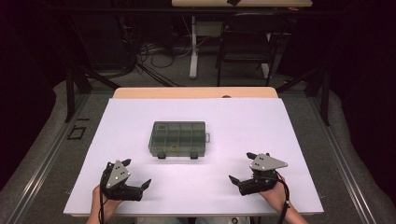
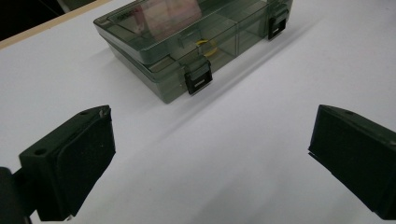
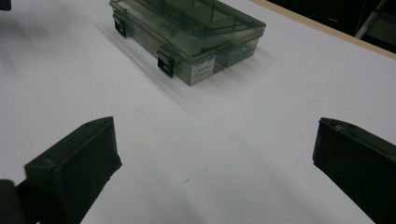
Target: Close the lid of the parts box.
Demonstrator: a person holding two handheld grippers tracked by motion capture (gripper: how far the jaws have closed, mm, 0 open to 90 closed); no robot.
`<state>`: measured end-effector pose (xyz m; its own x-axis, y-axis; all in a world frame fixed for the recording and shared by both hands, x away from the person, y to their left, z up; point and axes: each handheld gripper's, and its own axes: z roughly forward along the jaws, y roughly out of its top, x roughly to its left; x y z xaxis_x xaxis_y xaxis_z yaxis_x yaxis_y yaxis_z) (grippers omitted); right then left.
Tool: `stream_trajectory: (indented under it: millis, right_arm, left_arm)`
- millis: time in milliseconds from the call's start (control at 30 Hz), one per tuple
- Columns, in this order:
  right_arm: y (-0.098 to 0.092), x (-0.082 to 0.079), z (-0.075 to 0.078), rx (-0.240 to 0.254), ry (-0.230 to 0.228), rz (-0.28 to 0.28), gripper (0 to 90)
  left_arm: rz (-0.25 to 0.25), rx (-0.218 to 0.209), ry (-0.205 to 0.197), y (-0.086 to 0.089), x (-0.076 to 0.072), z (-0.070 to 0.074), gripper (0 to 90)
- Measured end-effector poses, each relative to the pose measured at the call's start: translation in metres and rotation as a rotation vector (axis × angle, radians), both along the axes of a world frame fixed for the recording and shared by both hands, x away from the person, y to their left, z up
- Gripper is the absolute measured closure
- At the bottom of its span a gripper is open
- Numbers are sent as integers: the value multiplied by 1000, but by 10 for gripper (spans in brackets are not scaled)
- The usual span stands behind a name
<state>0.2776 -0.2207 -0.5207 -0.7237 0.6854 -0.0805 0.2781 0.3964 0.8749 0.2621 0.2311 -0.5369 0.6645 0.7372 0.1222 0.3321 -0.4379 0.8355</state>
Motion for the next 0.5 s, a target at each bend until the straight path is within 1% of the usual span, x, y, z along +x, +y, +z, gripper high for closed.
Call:
stream_trajectory:
  millis: [100,300,367,500]
  right_arm:
    - [-4,-4,-2,-2,5,-6,0]
    - [-9,-11,-5,-3,-5,-17,0]
    - [-10,-13,-4,3,-13,-20,0]
    - [-12,-17,-5,16,-27,-31,0]
  left_arm:
    - [-3,-4,-5,1,-3,-1,3]
    - [-6,-14,-24,3,-9,-2,3]
    - [-1,-21,-26,4,-12,-4,3]
    - [5,-21,-30,7,-16,-5,3]
